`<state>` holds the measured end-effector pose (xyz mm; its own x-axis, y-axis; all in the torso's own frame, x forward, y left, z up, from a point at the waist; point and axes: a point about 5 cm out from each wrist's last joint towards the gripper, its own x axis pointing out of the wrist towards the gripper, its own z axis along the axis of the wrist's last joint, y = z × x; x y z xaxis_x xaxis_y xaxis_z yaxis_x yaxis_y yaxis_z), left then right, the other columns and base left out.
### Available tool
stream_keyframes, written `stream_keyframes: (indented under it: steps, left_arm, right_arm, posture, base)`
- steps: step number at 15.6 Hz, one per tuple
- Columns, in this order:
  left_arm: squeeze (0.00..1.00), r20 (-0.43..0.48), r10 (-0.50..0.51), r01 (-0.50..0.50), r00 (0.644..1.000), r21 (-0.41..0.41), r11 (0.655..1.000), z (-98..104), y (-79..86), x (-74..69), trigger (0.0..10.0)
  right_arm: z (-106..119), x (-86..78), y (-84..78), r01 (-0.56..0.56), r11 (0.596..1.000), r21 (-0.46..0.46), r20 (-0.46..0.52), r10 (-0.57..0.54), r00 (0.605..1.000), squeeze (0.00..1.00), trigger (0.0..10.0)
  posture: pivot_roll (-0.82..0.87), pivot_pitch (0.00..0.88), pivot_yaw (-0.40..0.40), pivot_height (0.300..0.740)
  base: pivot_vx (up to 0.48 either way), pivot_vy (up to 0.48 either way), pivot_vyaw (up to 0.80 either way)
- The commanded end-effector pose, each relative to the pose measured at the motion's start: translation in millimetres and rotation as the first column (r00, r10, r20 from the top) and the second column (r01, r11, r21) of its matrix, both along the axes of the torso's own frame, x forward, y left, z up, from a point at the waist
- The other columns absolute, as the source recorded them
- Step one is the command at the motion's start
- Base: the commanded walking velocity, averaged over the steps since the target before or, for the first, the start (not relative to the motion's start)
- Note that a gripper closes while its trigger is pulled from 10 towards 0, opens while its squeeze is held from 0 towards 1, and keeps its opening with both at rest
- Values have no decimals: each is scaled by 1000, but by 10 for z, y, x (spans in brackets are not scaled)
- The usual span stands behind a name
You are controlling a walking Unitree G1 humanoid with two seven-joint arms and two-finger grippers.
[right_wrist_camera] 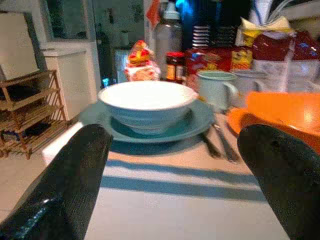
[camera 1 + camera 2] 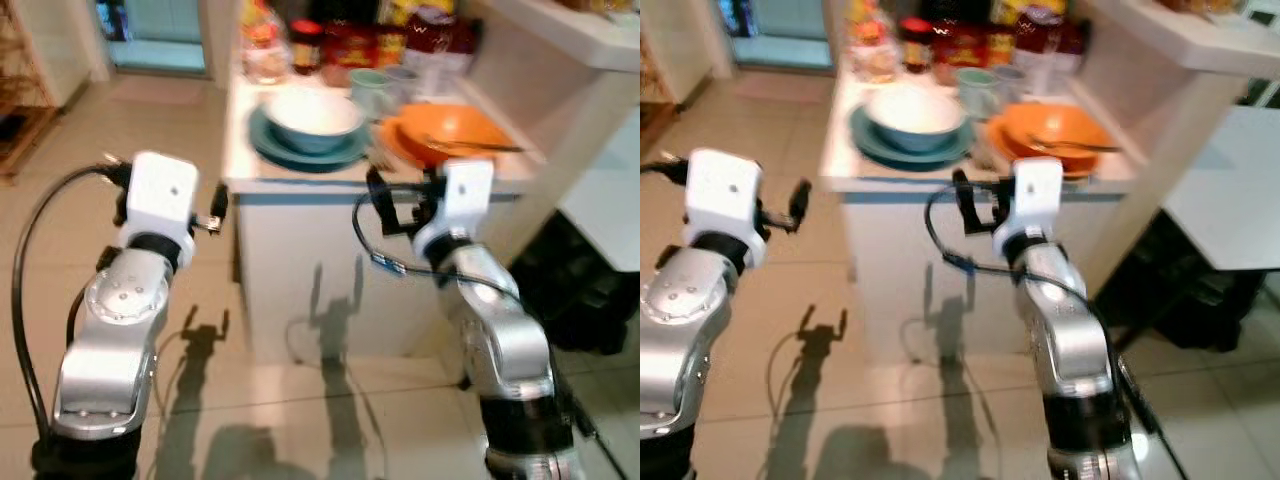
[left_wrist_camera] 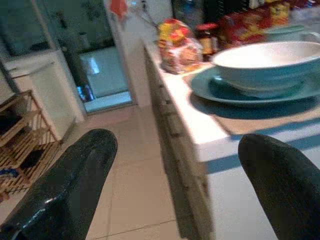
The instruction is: Setting the table
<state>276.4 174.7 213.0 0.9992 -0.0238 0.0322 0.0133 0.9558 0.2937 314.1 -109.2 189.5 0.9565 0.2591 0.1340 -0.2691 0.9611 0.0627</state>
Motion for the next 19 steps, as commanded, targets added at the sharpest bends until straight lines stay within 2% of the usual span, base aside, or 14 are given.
stream_keyframes:
  steps: [1,4,7,11,15,19]
  left_arm:
    - [0,9,-51,52,999,-23,998,20,-99,4,10000]
    - [0,6,-50,50,999,-2,999,27,-93,19,10000]
    - [0,12,-51,51,999,-10,999,40,-95,26,10000]
    - [0,12,-52,52,999,-6,999,40,-101,42,10000]
    - [0,19,-56,56,998,-3,998,54,-111,43,10000]
    - [0,50,-91,92,995,-12,996,108,-171,47,10000]
  right_arm:
    - [-95,24,-104,42,999,-23,-52,-43,998,0,10000]
    - [-19,61,-79,22,1000,-21,-28,-23,999,0,10000]
    - [31,97,-90,28,1000,-14,-14,-28,1000,0,10000]
    - [24,141,-108,50,999,-14,-28,-51,998,0,10000]
    - [107,157,-178,50,995,84,-42,-47,998,0,10000]
    - [236,149,-289,88,991,103,-15,-87,996,0,10000]
  posture:
    - [74,0,-74,740]
    - [77,0,-80,740]
    - [74,0,-85,740]
    - [71,0,-88,740]
    - [67,0,-93,740]
    - [63,0,-90,740]
  base:
    - [0,0,0]
    - [205,0,0]
    - [415,0,752]
    - [412,0,0]
    - [414,0,0]
    - [385,0,-583]
